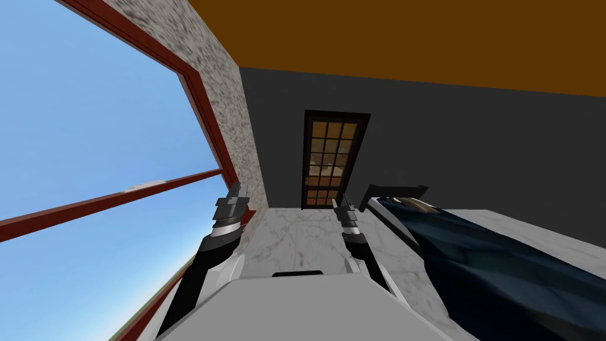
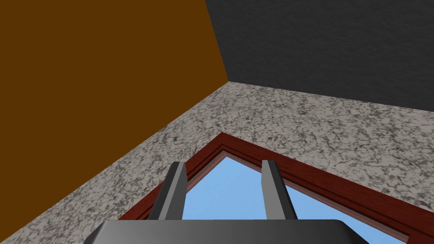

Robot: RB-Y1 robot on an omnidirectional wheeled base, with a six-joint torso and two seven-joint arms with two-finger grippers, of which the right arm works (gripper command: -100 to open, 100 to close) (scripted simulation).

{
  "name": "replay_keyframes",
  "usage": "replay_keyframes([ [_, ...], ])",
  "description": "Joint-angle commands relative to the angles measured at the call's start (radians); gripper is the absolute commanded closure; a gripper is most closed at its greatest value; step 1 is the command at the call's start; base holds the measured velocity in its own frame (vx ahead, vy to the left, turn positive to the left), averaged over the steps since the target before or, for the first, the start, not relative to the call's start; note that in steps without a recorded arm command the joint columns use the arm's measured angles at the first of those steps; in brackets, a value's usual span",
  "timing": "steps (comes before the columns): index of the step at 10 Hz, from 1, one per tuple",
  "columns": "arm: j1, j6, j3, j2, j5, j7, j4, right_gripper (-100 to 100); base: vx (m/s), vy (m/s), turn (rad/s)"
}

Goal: Pull the door open

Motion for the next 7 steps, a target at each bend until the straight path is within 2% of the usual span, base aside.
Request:
replay_keyframes([
  [1, -0.006, -0.015, 0.003, -0.007, -0.015, -0.035, 0.034, -100, 0.128, 0.035, 0.038],
  [7, -0.017, -0.065, 0.017, -0.030, -0.067, -0.149, 0.143, -100, 0.123, 0.027, 0.034],
])
